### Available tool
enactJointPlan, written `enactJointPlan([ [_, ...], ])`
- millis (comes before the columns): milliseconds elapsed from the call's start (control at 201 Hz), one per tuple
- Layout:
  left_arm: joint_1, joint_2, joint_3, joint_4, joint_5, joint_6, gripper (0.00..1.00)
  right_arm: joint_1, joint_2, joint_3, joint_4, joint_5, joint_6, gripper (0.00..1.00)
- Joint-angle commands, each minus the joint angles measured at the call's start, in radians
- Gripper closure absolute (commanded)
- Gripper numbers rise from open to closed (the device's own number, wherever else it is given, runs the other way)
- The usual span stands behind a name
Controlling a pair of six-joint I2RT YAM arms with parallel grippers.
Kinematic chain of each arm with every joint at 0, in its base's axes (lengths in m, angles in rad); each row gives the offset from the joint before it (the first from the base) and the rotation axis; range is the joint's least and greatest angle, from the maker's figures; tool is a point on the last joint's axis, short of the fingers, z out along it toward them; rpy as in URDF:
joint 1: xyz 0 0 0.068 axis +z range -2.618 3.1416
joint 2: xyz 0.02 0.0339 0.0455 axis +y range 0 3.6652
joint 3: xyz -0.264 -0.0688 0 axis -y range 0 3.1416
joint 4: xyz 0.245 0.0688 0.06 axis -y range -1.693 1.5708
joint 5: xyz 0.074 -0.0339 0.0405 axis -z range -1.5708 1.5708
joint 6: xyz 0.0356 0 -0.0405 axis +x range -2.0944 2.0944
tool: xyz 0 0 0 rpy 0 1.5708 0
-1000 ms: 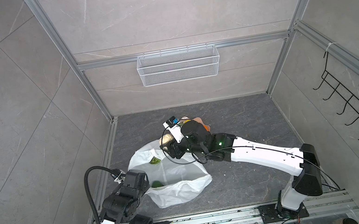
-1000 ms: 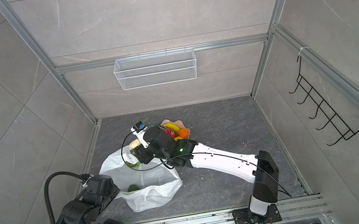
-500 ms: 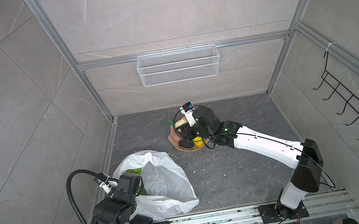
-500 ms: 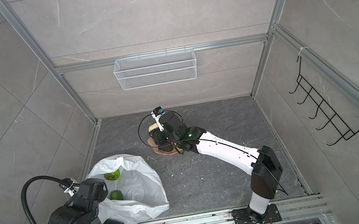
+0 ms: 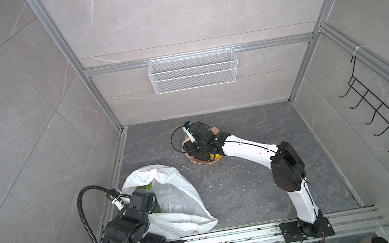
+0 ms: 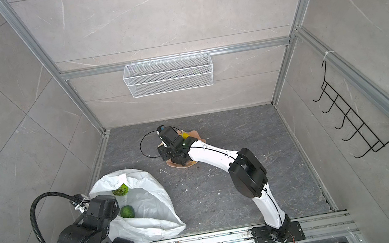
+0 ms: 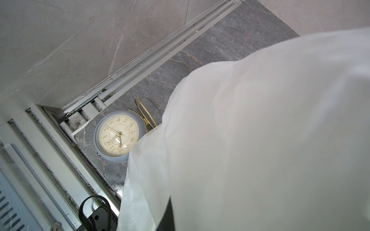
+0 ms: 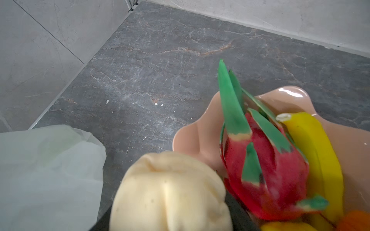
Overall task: Take fruits out of the plastic bag
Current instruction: Place the fruit on the plate.
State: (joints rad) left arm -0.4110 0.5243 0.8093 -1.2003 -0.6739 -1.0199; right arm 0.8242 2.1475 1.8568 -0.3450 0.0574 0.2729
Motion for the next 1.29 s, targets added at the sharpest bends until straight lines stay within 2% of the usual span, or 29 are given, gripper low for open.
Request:
enactJointPlan([
  [0,-0.002,-0.004,0.002,0.024,0.0,0.017,1.0,-0.005,0.069,0.091,-0.067,0.021,-0.02,0.54],
  [453,-0.002,-0.02,-0.002,0.033,0.008,0.022,1.0,-0.008,0.229,0.255,-0.165,0.084,-0.027,0.45],
  [702,-0.002,-0.023,-0.003,0.034,0.007,0.026,1.0,-0.008,0.235,0.267,-0.17,0.093,-0.028,0.23],
  [836,-0.002,-0.021,-0.004,0.036,0.008,0.027,1.0,-0.008,0.201,0.242,-0.162,0.098,-0.029,0.18],
  [936,-0.002,-0.019,-0.007,0.042,0.015,0.031,1.0,-0.007,0.143,0.201,-0.152,0.099,-0.028,0.17],
  [1065,-0.002,-0.011,-0.011,0.064,0.052,0.051,1.0,0.004,-0.003,0.097,-0.14,0.088,-0.02,0.17],
  [1289,-0.002,-0.006,-0.059,0.085,0.196,-0.002,1.0,0.13,-0.379,-0.256,-0.044,0.077,-0.003,0.25],
])
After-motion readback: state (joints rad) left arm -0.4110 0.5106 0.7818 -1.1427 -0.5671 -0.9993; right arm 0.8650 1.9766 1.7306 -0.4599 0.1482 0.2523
